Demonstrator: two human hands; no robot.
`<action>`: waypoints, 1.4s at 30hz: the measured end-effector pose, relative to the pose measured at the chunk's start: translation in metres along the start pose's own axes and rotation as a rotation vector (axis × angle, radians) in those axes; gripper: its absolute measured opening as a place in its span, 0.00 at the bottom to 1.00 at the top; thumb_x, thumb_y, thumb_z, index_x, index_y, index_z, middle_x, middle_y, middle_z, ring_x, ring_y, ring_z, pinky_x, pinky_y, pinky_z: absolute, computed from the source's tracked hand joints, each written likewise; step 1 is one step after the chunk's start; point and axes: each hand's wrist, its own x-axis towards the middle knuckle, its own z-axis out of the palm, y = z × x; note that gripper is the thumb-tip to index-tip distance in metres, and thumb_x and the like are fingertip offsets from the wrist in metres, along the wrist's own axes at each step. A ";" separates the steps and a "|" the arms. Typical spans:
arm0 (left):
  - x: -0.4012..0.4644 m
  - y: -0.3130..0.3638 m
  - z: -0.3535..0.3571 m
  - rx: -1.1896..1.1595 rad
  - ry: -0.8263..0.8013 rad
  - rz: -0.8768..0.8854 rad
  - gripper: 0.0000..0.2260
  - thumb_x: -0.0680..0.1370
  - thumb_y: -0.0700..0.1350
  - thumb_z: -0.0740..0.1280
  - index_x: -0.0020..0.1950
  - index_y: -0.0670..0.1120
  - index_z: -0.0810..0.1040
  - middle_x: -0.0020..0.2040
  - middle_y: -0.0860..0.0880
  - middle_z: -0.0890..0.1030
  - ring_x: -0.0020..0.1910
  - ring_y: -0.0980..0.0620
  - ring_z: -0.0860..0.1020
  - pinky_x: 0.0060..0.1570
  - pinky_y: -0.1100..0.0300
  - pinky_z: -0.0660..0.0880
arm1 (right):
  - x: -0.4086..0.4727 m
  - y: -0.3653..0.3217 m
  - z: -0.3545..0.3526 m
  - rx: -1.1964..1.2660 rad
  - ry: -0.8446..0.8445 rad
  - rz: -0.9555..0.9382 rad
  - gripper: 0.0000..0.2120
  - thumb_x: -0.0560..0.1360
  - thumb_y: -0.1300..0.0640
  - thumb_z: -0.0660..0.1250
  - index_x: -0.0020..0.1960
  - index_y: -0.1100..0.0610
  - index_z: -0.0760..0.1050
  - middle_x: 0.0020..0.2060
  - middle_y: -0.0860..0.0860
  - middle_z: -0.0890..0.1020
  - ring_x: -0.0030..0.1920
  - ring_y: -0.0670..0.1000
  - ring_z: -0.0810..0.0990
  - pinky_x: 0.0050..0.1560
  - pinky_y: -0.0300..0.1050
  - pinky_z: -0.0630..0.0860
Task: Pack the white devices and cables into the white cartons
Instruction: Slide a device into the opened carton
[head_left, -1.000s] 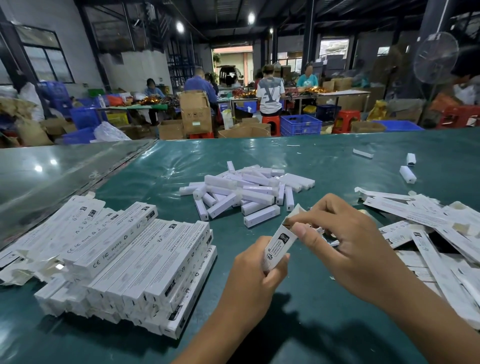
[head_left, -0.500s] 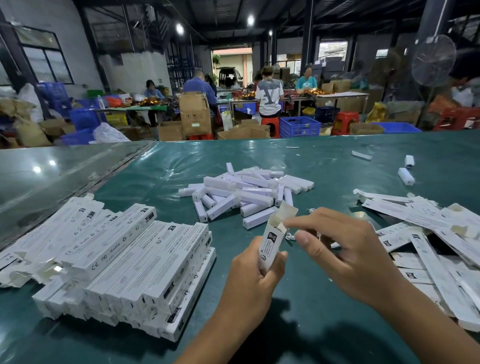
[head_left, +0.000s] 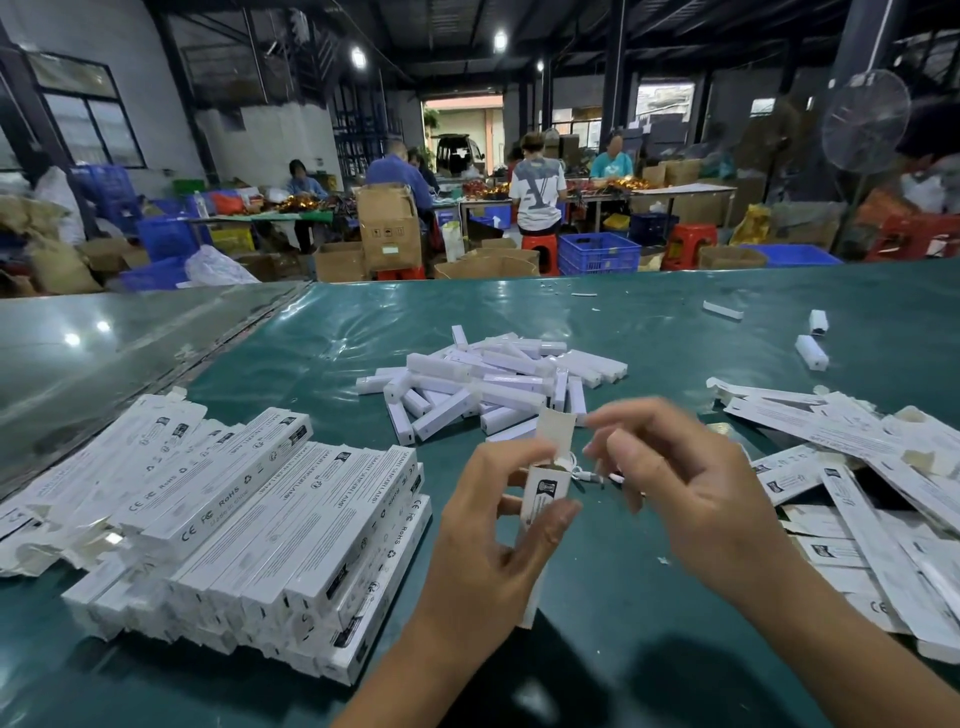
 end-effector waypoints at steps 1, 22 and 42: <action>0.001 0.001 0.001 0.001 0.007 0.021 0.13 0.79 0.53 0.70 0.63 0.57 0.74 0.59 0.54 0.77 0.54 0.47 0.80 0.47 0.44 0.80 | 0.002 -0.002 0.000 0.118 0.047 0.080 0.10 0.78 0.50 0.65 0.55 0.51 0.81 0.45 0.51 0.85 0.44 0.53 0.82 0.37 0.45 0.78; -0.006 0.007 0.015 0.044 0.079 0.080 0.26 0.74 0.58 0.73 0.66 0.60 0.64 0.60 0.71 0.74 0.54 0.63 0.78 0.47 0.58 0.81 | -0.006 -0.010 0.011 -0.110 0.012 -0.107 0.04 0.77 0.49 0.70 0.50 0.44 0.84 0.43 0.40 0.86 0.42 0.43 0.84 0.41 0.30 0.75; -0.006 -0.002 0.006 -0.017 -0.140 -0.128 0.24 0.74 0.56 0.74 0.62 0.62 0.63 0.54 0.56 0.80 0.46 0.51 0.82 0.44 0.49 0.81 | -0.008 0.007 0.009 -0.280 -0.011 -0.336 0.06 0.76 0.53 0.71 0.52 0.51 0.79 0.53 0.43 0.85 0.50 0.45 0.84 0.49 0.34 0.78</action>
